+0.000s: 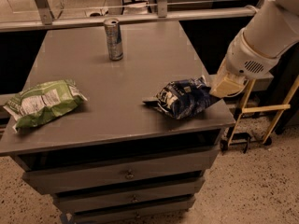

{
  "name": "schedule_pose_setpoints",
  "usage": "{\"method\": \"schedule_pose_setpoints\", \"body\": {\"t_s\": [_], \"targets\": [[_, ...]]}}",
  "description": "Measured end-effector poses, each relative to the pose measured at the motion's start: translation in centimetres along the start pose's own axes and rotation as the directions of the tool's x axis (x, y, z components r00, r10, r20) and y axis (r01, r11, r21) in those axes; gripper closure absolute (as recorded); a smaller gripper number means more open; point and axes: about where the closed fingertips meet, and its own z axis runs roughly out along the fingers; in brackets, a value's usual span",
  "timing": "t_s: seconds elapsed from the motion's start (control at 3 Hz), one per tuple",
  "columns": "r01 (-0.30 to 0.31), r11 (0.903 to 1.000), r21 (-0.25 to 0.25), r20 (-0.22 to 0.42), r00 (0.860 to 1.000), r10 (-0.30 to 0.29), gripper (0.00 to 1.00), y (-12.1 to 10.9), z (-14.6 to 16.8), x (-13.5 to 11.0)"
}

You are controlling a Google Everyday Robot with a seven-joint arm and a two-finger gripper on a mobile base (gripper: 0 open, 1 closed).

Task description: Move blue chip bag near redbull can

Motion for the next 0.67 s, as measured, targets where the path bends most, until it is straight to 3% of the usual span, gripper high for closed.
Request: {"method": "schedule_pose_setpoints", "body": {"t_s": [0.33, 0.67], "targets": [[0.002, 1.0000, 0.000, 0.000, 1.000, -0.002, 1.00, 0.04, 0.01, -0.07], [-0.029, 0.9996, -0.003, 0.021, 0.999, 0.029, 1.00, -0.32, 0.09, -0.07]]}}
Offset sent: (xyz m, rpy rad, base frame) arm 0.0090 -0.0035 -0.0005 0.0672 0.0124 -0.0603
